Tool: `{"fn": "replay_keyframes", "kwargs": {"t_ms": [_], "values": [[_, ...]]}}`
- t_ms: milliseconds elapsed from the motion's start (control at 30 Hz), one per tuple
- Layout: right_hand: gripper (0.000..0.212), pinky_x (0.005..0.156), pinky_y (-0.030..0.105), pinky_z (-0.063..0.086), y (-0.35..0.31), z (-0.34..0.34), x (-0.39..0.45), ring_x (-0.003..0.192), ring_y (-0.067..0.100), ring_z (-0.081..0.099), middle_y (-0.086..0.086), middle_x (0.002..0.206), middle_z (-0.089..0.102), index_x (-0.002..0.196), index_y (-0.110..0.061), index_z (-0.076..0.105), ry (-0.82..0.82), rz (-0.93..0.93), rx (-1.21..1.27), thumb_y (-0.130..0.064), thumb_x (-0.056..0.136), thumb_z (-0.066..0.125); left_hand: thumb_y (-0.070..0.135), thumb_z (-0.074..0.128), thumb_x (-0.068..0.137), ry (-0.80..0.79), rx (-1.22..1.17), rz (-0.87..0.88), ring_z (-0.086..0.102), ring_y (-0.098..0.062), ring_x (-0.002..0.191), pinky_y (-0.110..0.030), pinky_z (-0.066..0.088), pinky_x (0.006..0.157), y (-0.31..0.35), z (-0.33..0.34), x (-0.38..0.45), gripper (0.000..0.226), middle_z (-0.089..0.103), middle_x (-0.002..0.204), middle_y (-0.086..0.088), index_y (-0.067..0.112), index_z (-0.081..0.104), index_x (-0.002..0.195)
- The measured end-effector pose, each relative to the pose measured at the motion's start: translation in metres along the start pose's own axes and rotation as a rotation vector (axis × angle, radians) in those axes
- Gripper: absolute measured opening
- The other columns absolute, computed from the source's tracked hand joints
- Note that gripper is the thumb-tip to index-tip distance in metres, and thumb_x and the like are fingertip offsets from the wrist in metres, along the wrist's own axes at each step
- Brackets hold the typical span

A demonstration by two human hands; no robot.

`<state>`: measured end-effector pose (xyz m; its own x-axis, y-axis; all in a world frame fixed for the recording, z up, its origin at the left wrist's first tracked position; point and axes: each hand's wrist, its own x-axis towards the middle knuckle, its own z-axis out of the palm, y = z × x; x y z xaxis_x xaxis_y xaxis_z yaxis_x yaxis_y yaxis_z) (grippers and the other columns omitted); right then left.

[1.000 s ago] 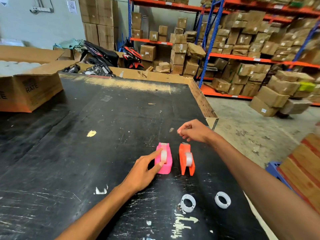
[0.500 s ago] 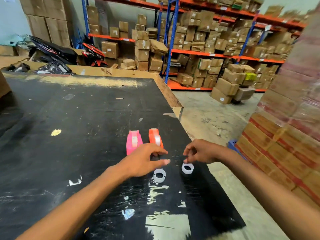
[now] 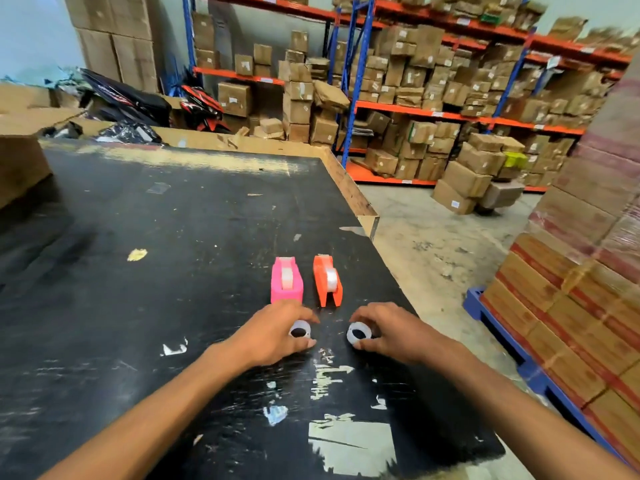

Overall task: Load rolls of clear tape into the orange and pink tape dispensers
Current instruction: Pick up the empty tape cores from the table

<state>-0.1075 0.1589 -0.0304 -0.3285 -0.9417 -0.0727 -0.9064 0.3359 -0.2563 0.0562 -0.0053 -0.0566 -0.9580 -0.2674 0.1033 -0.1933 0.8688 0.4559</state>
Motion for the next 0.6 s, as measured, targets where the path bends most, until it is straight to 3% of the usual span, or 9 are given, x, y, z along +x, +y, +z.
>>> {"fn": "replay_keyframes", "kwargs": {"t_ms": [167,267,467,600], "values": [[0.019,0.077,0.042,0.054,-0.059,0.003,0.042,0.082,0.017,0.062,-0.003,0.09,0.066,0.094,-0.022,0.063,-0.062,-0.174,0.124,-0.031,0.08,0.072,0.034,0.067,0.083,0.053,0.054,-0.157,0.058,-0.02,0.112,-0.033,0.045,0.095,-0.047,-0.037,-0.033,0.041,0.065,0.118,-0.003,0.019,0.063,0.121],[0.023,0.077,0.04,0.053,-0.096,0.007,0.072,0.084,0.017,0.061,-0.003,0.093,0.067,0.1,-0.022,0.063,-0.046,-0.306,0.101,-0.032,0.08,0.071,0.035,0.066,0.082,0.102,0.095,-0.28,0.058,-0.021,0.112,-0.038,0.047,0.095,-0.073,-0.058,-0.052,0.042,0.065,0.117,-0.003,0.021,0.061,0.122],[0.033,0.089,0.035,0.04,-0.143,0.009,0.126,0.107,0.027,0.057,0.005,0.113,0.067,0.112,-0.019,0.06,0.067,-0.399,-0.177,-0.035,0.083,0.065,0.027,0.067,0.083,0.166,0.051,-0.409,0.06,-0.023,0.113,-0.034,0.047,0.094,-0.099,-0.081,-0.065,0.044,0.067,0.118,-0.008,0.014,0.06,0.124],[0.035,0.093,0.037,0.035,-0.151,0.01,0.147,0.108,0.032,0.058,0.011,0.114,0.069,0.114,-0.015,0.059,0.024,-0.362,-0.388,-0.033,0.085,0.061,0.027,0.069,0.08,0.155,0.01,-0.44,0.061,-0.024,0.11,-0.037,0.049,0.093,-0.109,-0.08,-0.056,0.046,0.067,0.115,-0.007,0.017,0.06,0.124]]}}
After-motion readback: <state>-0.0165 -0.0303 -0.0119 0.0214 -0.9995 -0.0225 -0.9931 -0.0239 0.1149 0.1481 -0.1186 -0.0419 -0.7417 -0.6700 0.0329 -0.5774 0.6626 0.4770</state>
